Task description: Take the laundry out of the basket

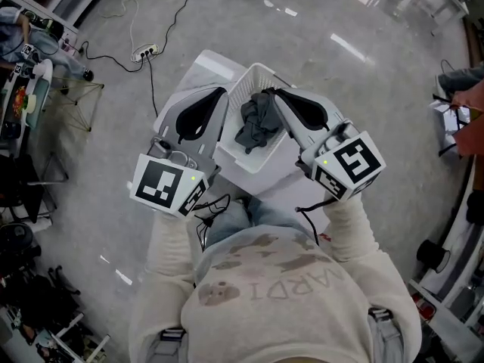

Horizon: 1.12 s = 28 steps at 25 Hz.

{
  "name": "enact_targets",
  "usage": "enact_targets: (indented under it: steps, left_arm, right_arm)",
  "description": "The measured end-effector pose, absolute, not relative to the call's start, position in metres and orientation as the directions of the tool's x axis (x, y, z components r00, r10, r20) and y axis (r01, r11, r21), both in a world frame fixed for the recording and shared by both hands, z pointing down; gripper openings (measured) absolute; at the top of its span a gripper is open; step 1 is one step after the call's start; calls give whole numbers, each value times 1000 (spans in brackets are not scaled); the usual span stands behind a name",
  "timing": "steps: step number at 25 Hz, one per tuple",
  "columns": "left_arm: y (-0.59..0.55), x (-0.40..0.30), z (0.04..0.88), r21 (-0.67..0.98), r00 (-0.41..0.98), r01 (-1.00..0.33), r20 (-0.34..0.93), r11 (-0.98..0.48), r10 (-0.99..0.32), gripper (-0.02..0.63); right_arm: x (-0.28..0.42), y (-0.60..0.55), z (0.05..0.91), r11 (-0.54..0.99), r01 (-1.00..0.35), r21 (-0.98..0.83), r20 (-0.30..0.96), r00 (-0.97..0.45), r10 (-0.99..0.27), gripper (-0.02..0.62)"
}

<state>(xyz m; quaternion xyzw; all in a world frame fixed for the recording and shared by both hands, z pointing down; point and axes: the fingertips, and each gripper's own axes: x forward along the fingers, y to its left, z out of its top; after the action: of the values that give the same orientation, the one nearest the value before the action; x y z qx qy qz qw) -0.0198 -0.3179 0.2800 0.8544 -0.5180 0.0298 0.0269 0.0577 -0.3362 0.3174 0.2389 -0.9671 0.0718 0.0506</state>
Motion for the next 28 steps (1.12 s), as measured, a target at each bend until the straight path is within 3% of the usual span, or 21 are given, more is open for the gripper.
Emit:
enact_targets:
  steps: [11,28]
  left_arm:
    - [-367,-20,320,52,503,-864,139,-501,-853,0]
    - [-445,-19,401,141,717,-695,197,-705,-668,0]
  right_arm:
    - [58,-379,375,817,-541,-201,216,-838,-501,28]
    - [28,-444,525,614,-735,-287,470,-667,-579,28]
